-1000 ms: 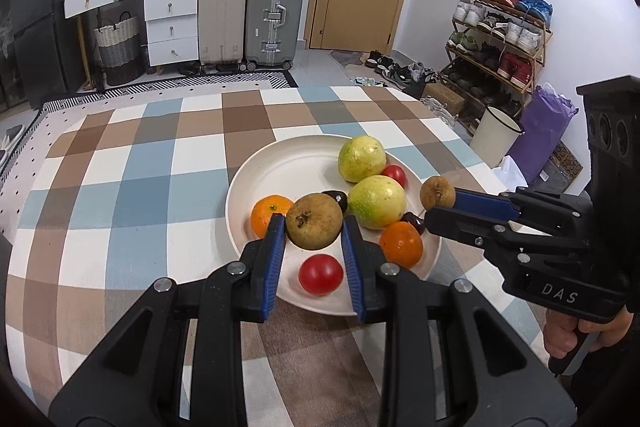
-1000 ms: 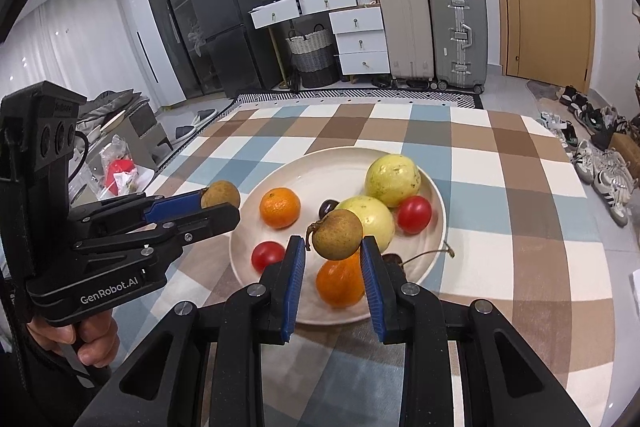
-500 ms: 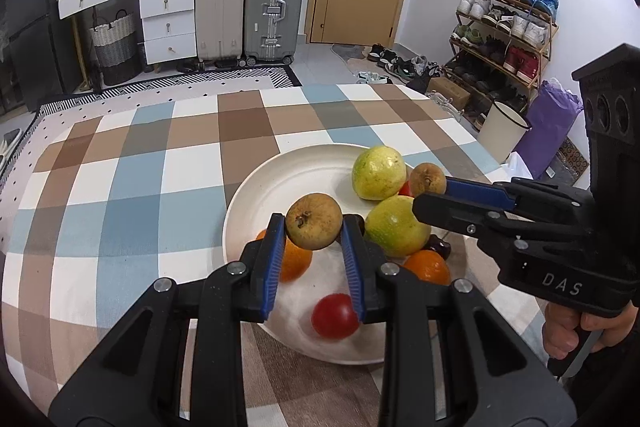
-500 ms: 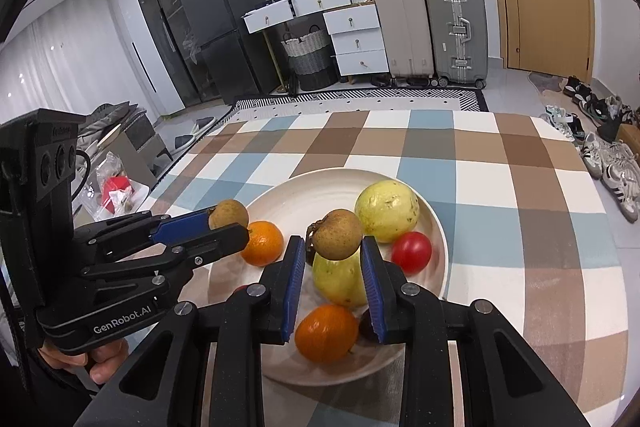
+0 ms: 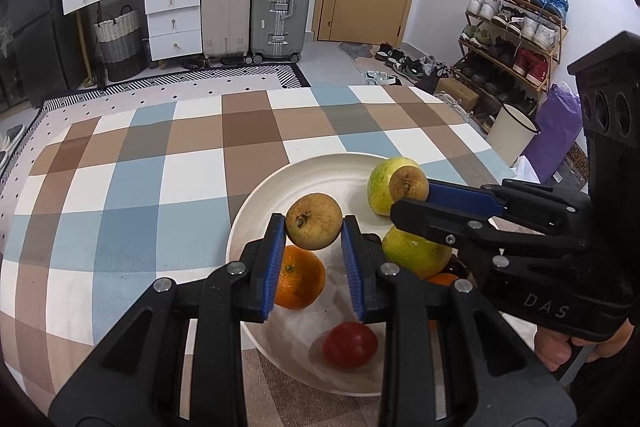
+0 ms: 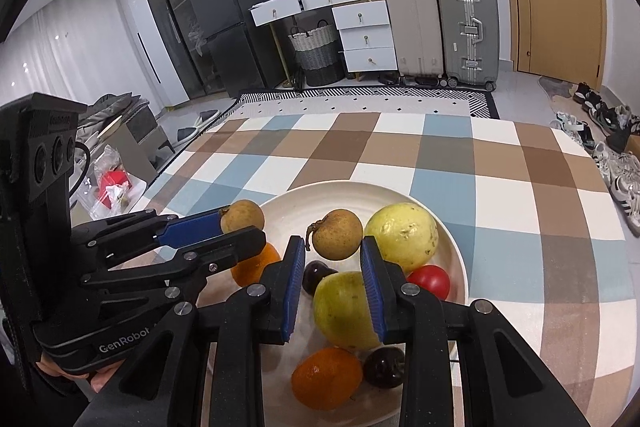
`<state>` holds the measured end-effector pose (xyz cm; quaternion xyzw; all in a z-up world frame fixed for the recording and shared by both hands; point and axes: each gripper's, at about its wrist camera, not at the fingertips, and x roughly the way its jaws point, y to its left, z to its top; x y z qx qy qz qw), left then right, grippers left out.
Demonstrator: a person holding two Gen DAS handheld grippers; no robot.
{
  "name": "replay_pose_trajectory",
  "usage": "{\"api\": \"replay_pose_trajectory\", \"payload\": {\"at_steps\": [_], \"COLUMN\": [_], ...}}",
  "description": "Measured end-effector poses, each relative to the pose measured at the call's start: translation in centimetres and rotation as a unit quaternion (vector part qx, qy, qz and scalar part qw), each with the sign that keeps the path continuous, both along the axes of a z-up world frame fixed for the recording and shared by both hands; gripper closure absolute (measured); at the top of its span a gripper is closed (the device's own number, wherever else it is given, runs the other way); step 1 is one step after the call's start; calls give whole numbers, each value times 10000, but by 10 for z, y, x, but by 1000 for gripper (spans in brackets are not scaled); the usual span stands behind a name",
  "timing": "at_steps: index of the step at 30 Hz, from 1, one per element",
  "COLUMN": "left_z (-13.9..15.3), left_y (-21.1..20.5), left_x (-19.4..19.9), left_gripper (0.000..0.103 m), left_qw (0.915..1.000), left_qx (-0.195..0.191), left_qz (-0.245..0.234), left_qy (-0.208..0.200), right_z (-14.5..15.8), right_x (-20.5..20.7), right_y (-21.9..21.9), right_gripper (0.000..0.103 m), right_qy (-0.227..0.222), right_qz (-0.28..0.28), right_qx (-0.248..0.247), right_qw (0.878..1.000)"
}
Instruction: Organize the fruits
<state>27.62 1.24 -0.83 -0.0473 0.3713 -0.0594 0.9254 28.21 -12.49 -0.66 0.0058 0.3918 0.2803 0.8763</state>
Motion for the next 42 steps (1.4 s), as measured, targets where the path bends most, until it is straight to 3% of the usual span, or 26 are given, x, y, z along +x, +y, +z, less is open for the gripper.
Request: {"api": "replay_pose_trajectory", "payload": {"at_steps": [10, 12, 14, 16, 20, 21, 25, 27, 36, 42], "left_z": [3, 5, 8, 10, 17, 19, 28, 31, 34, 25], "left_y": [-4, -4, -4, -2, 3, 3, 3, 3, -1, 5], "left_x": [-5, -8, -14, -21, -43, -48, -73, -84, -135, -159], "left_gripper": [77, 76, 72, 55, 32, 22, 12, 0, 0, 0], "left_qw": [9998, 9998, 9996, 9997, 9994, 9993, 9981, 9976, 9948, 9935], "left_qx": [148, 183, 249, 222, 132, 132, 248, 284, 330, 100], "left_qz": [45, 33, 59, 85, 196, 220, 340, 406, 482, 554], "left_qy": [-91, -89, -98, -94, -252, -283, -440, -487, -839, -991], "right_z": [-1, 1, 4, 8, 18, 20, 27, 30, 30, 23], "right_x": [2, -1, -6, -11, -27, -31, -48, -58, -104, -127], "right_y": [3, 0, -5, -10, -24, -26, -38, -46, -61, -67], "right_gripper": [74, 68, 55, 49, 18, 15, 2, 1, 0, 0], "right_qy": [20, -9, -83, -128, -265, -286, -375, -377, -735, -993], "right_qz": [50, 38, -9, -45, -215, -259, -372, -374, -303, -311], "right_qx": [-53, -34, -3, 37, 83, 89, 152, 318, 436, 468], "right_qw": [10000, 10000, 10000, 9999, 9994, 9992, 9985, 9981, 9959, 9935]}}
